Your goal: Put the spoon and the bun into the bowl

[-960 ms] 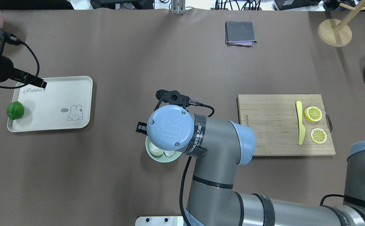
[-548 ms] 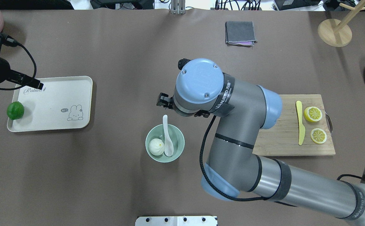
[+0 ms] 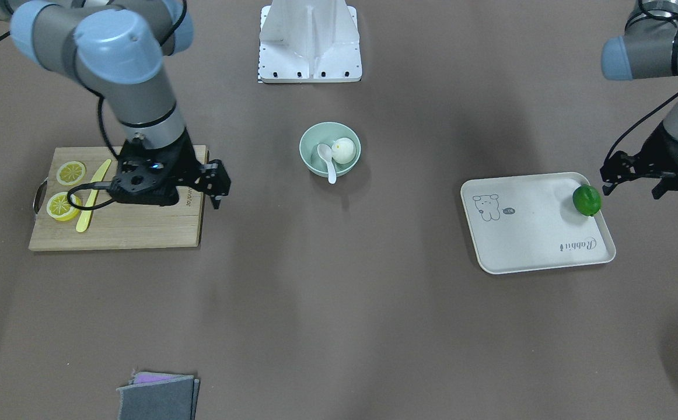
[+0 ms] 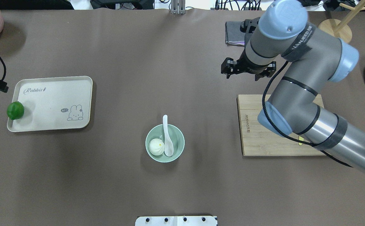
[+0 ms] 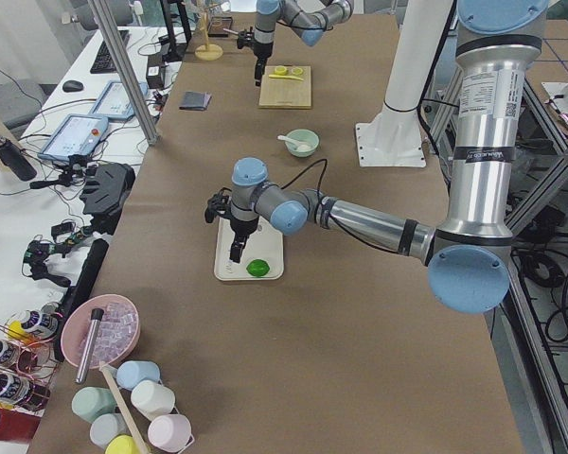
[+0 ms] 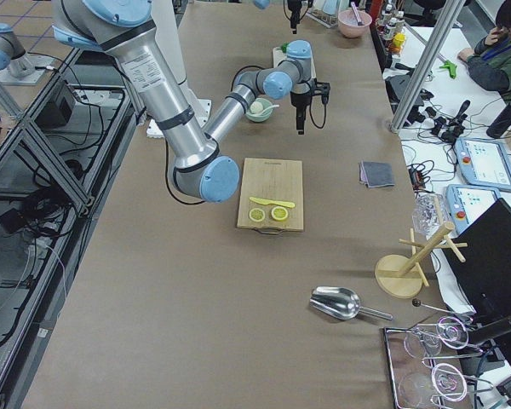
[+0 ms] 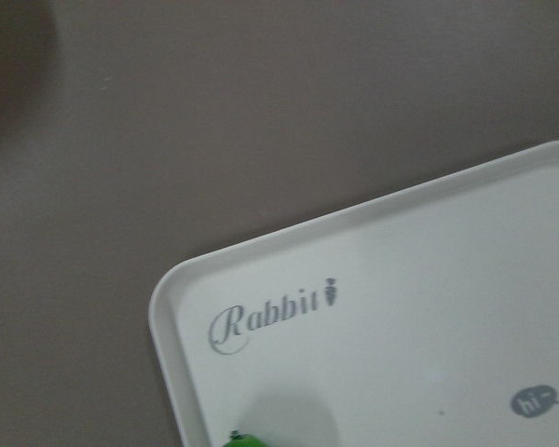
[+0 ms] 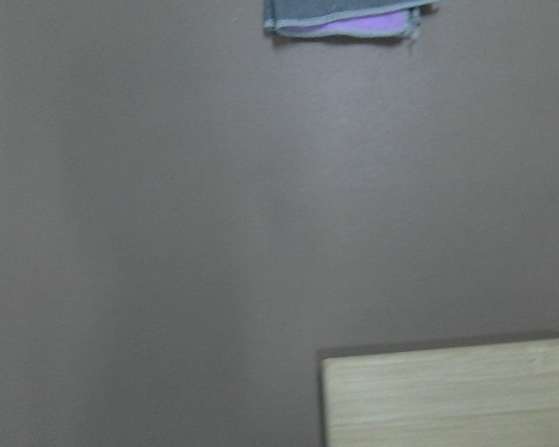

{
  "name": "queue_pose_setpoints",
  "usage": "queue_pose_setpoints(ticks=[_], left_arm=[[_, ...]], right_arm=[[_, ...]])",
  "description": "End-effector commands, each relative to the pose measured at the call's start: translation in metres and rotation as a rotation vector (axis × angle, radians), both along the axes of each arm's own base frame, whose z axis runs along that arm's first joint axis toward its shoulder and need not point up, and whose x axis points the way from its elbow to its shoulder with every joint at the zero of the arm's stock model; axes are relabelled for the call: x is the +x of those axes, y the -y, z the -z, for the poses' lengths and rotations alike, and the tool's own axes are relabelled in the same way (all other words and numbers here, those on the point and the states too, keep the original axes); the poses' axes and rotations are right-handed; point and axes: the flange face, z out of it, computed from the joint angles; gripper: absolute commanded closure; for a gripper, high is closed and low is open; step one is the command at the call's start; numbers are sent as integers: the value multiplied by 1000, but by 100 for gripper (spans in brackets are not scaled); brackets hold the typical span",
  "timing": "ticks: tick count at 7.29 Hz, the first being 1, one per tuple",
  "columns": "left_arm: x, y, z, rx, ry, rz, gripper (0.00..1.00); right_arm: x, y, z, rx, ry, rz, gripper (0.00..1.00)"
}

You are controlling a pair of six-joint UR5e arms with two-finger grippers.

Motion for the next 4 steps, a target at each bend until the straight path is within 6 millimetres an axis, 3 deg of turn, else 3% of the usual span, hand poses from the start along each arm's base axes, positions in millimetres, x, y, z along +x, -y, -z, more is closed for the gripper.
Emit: queue_pose_setpoints(ticks=[1, 2, 3, 4], left_arm=[[-86, 2, -23, -39, 68, -109, 1], [-125, -3, -34, -35, 38, -134, 1], [-151, -6, -47, -23, 35, -146, 1], [-169, -7, -61, -50, 31, -114, 1]], right_arm=[[111, 37, -77, 87, -50, 150, 0], [177, 41, -130, 108, -73, 208, 0], [261, 35, -188, 110, -68, 242, 0], [333, 9, -248, 107, -59, 272, 0]])
